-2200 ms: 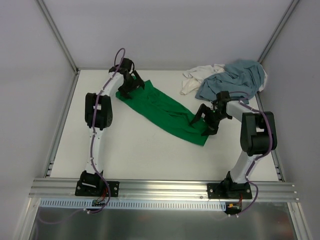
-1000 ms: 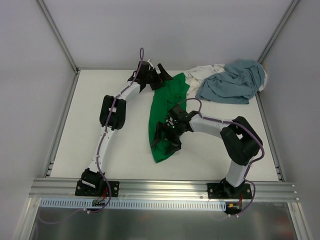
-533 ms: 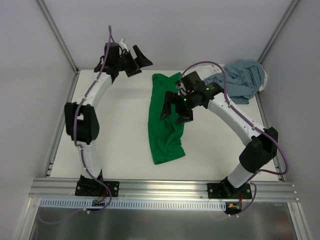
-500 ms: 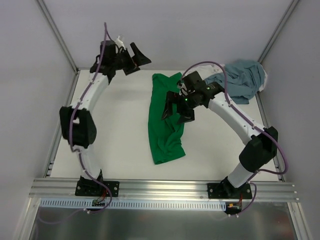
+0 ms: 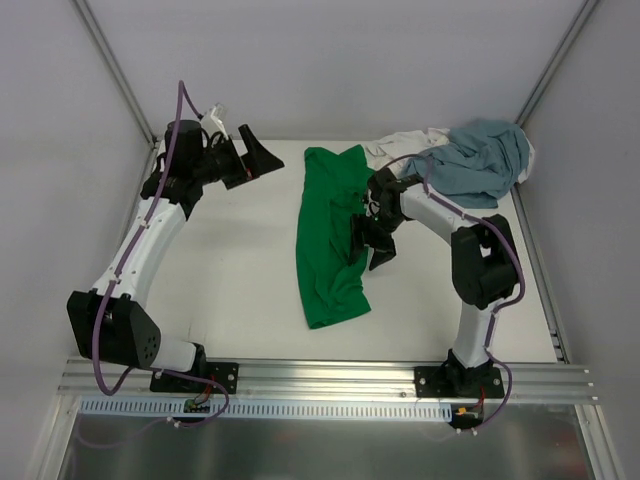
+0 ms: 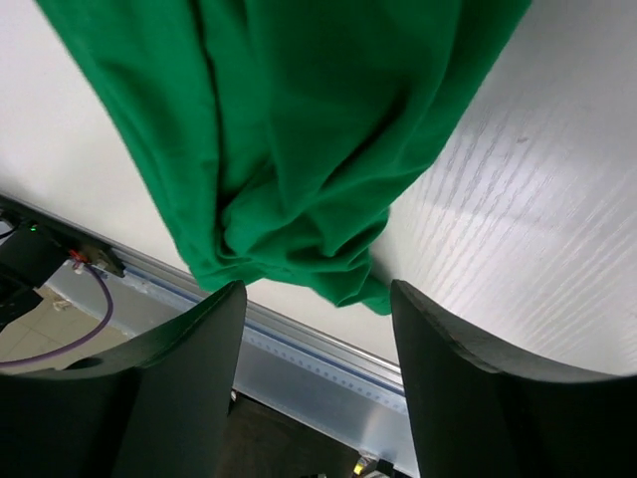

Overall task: Fold and stack the t-shirts
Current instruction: Rotate the tshirt 90 degrees

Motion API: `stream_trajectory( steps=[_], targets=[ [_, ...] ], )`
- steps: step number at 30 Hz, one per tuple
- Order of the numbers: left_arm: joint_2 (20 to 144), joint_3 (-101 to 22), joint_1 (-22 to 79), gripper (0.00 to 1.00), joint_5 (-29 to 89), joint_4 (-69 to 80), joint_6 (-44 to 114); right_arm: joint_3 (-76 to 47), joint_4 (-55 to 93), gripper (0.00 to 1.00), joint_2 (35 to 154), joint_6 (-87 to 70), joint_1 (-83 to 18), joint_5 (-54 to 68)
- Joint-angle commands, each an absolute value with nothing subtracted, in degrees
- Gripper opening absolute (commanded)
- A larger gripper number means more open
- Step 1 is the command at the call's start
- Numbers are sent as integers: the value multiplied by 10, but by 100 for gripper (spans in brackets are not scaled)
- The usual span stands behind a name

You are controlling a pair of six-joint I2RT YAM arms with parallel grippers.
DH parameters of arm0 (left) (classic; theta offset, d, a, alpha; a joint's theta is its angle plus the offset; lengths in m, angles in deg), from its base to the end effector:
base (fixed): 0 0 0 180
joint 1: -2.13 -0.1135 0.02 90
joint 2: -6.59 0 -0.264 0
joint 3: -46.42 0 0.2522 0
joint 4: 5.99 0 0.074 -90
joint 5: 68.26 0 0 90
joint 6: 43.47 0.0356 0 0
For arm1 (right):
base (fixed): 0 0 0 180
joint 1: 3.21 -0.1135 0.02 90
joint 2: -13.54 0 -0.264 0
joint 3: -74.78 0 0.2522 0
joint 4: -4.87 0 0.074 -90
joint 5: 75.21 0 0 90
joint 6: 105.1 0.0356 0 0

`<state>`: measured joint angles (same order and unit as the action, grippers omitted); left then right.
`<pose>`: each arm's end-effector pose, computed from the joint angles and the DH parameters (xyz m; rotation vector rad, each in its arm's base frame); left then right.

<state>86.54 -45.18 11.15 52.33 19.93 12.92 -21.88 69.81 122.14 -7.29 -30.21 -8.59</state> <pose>0.3155 -0.0684 0.3986 -0.0097 1.9028 -1.0002 0.3279 0.1829 0.2076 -0.5645 2.9156 0.6883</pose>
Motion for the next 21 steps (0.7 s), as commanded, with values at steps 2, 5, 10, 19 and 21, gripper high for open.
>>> stream_trajectory(
  steps=[2,5,10,19,21],
  targets=[
    [859,-427,110,99,535,207,133,-228,692,62,1249,-101,-305,-103],
    [867,-428,110,99,537,206,131,-236,682,53,1257,-86,-305,-112],
    [881,-430,111,99,546,196,128,-258,686,45,1259,-73,-312,-118],
    [901,-434,115,99,555,181,123,-300,705,48,1272,-66,-320,-119],
    [901,-435,115,99,554,181,124,-302,705,48,1276,-65,-322,-121]
  ],
)
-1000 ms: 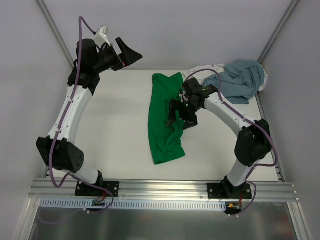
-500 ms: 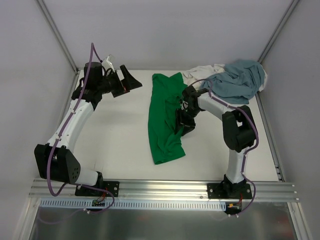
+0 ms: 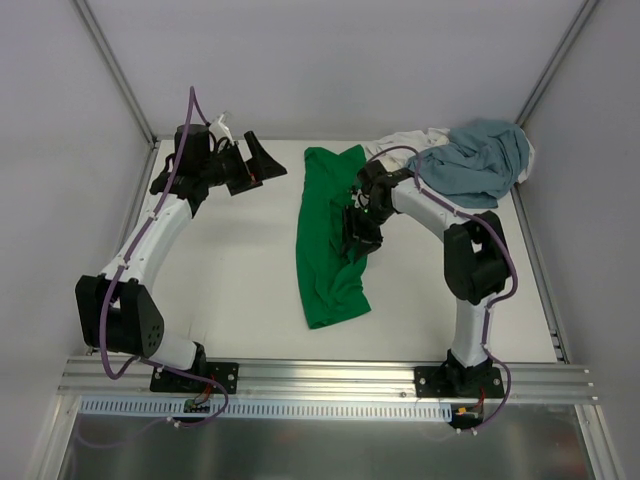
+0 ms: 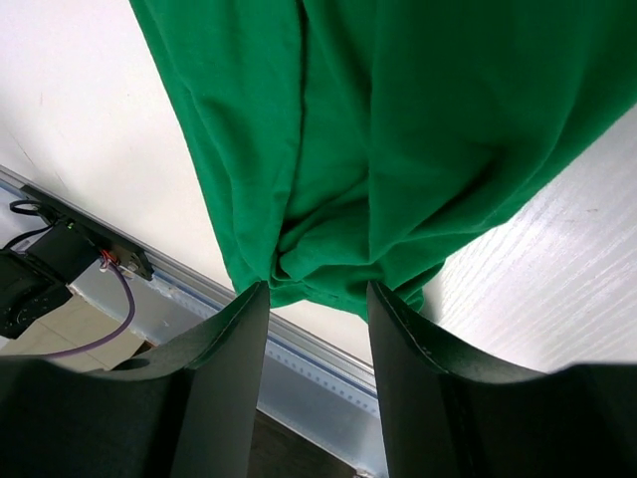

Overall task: Fold and stack the t-shirts
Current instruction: Rotate the tshirt 90 degrees

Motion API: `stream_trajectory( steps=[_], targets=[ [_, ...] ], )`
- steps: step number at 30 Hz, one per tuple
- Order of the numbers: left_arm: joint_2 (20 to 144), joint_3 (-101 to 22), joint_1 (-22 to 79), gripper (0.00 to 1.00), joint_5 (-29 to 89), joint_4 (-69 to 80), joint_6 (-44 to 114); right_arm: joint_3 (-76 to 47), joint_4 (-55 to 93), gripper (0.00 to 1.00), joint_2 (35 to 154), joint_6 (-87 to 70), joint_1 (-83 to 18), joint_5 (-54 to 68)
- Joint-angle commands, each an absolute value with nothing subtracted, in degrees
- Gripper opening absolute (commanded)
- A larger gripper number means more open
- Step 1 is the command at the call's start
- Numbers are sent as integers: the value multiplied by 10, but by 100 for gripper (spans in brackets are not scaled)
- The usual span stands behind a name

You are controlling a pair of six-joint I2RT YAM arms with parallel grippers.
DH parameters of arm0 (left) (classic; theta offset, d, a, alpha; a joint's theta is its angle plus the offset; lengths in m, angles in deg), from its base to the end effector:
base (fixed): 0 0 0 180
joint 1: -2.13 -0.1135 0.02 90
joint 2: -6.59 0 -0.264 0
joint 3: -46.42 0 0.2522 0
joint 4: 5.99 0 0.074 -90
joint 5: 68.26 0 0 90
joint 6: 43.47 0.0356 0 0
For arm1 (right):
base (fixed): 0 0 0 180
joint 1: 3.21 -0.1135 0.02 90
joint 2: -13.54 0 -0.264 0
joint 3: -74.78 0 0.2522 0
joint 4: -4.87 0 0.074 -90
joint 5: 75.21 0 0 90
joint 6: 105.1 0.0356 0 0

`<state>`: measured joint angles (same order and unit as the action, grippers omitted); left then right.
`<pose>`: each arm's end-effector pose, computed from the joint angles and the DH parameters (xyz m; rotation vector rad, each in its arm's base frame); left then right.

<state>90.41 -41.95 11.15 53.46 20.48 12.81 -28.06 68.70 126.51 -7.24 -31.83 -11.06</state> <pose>0.3326 -0.0717 0.3570 -0.0528 2.0347 -1.0209 0.3442 0.2055 0.2103 -0.6194 2.8569 0.7657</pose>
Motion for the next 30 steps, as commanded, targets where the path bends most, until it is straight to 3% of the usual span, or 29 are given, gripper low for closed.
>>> stream_trajectory(
  steps=[1,13,19,26,30],
  targets=[
    [901,-435,115,99,555,182,127,-301,704,48,1280,-65,-322,-121],
    [899,-432,115,99,554,187,130,-286,697,47,1286,-62,-322,-120],
    [896,-429,115,99,553,188,130,-270,687,38,1285,-59,-323,-122],
    [895,-427,115,99,552,190,133,-243,678,44,1276,-53,-323,-118],
    [893,-424,115,99,552,192,132,-230,671,42,1271,-54,-323,-118]
  ],
)
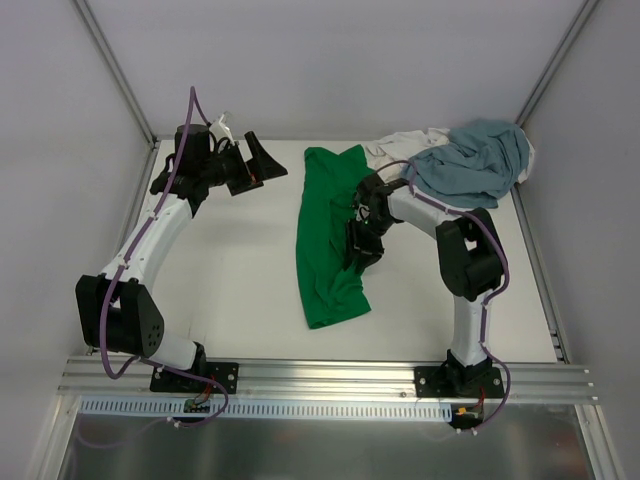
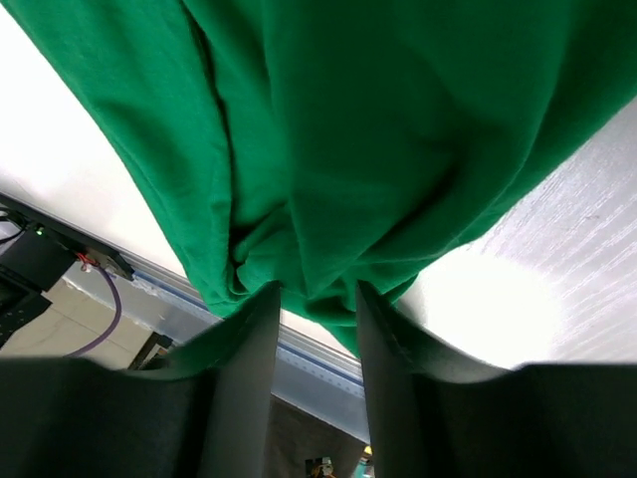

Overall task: Fold and stack the t-shirts
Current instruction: Rotate the tshirt 90 degrees

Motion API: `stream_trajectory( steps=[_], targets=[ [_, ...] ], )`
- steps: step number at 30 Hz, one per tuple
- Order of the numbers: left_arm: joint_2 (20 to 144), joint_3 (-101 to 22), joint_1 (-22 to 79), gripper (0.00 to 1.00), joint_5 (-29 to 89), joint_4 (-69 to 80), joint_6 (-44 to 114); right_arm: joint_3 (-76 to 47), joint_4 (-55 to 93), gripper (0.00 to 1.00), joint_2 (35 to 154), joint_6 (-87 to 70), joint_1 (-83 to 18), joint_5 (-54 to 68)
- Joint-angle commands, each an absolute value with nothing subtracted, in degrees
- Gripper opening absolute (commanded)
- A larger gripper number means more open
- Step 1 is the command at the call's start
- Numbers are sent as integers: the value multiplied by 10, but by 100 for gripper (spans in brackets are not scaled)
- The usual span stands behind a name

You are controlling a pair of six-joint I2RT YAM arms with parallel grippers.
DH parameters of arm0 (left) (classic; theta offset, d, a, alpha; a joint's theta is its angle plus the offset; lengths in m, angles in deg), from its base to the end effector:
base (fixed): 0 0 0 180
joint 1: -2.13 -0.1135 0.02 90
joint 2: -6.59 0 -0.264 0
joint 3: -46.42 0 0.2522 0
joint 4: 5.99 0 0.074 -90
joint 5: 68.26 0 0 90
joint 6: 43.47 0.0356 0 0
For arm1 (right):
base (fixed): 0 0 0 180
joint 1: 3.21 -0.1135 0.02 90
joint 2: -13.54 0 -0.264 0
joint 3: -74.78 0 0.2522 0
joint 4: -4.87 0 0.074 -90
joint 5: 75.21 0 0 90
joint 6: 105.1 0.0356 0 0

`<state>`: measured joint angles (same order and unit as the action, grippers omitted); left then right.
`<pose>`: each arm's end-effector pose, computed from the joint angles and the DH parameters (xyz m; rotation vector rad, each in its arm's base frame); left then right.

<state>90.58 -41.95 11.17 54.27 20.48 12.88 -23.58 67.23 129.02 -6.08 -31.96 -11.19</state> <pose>0.3330 -0.0724 0.3562 -0.0424 2.0384 -1.0340 0.3379 0.2032 0.1734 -0.5816 2.9694 0.7504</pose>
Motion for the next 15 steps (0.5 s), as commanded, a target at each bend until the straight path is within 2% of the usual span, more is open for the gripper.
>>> stream_trajectory(
  steps=[1,3,4,5,15],
  targets=[
    [893,-423,115,99,553,191,132,-228,668,40,1272,-53,-323,-118],
    [891,-422,115,99,553,191,133,-227,664,23,1273,-53,-323,-122],
    [891,-421,115,99,553,192,134,-227,664,6,1274,-53,-323,-122],
    [891,-421,115,99,553,192,133,-227,663,1,1275,-53,-323,-122],
    [886,-419,115,99,552,195,137,-269,677,0,1288,-49,-338,-134]
  ],
)
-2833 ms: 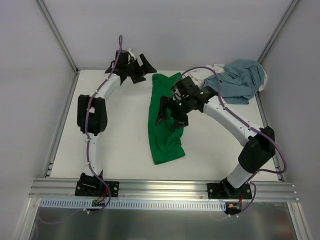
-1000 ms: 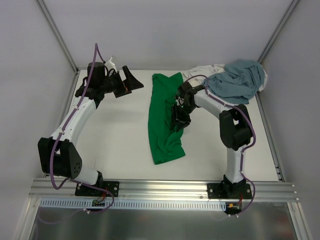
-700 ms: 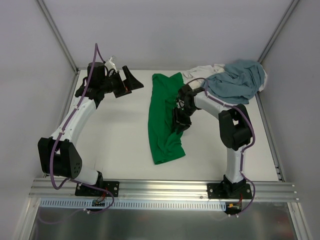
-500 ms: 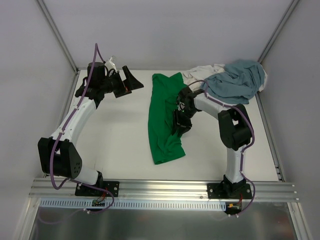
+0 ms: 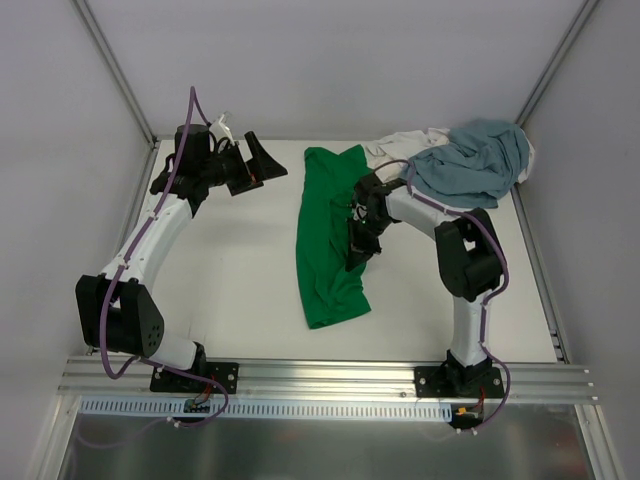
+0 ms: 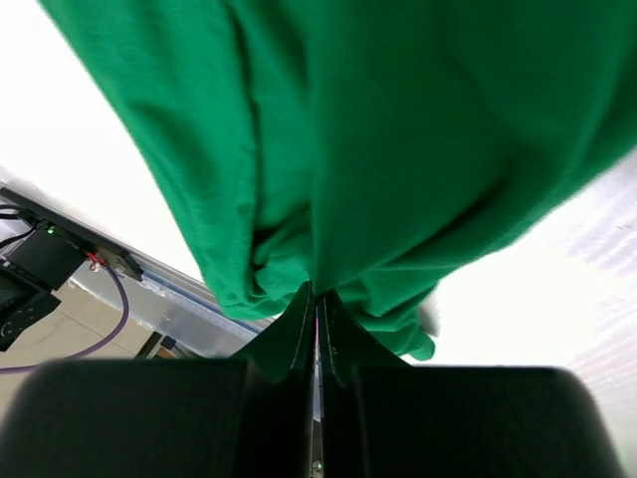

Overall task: Fold and stack the t-shirts
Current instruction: Rotate the tshirt 90 degrees

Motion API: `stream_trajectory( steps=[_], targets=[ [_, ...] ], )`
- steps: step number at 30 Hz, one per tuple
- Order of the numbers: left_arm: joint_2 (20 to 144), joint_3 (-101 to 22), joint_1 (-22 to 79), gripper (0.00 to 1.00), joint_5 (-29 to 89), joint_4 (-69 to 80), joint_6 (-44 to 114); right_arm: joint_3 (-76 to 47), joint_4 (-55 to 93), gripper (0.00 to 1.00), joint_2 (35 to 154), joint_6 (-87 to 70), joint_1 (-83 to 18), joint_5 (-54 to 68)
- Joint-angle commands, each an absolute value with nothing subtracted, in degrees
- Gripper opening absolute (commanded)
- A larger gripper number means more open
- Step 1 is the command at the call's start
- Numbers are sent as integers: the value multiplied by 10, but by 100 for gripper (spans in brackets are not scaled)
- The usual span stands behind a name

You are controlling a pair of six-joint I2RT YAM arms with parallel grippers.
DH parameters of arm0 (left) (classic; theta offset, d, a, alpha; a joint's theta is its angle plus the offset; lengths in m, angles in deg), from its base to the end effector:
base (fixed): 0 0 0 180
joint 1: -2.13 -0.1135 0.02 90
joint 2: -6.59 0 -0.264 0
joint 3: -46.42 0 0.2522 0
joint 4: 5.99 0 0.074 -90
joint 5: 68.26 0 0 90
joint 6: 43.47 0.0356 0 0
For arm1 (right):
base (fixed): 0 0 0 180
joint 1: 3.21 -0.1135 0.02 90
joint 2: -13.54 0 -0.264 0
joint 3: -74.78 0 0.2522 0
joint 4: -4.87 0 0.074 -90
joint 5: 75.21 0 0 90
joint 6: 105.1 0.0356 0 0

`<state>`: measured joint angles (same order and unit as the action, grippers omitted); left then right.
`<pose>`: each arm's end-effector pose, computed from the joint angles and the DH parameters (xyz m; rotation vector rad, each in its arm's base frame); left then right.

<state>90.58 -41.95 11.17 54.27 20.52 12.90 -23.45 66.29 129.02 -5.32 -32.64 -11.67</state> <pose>0.3329 -0.0724 0.3561 -0.0423 2.0390 -1.0338 0.3364 0.2080 0.1732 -0.5840 2.9600 0.7684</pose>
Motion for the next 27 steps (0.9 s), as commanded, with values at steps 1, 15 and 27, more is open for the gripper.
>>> stream_trajectory(
  steps=[1,15,27],
  targets=[
    [886,-419,115,99,552,195,137,-280,678,0,1291,-49,-342,-134],
    [886,-426,115,99,550,204,139,-336,700,1,1355,-49,-384,-183],
    [887,-433,116,99,565,210,134,-351,731,99,1344,-69,-382,-155]
  ],
)
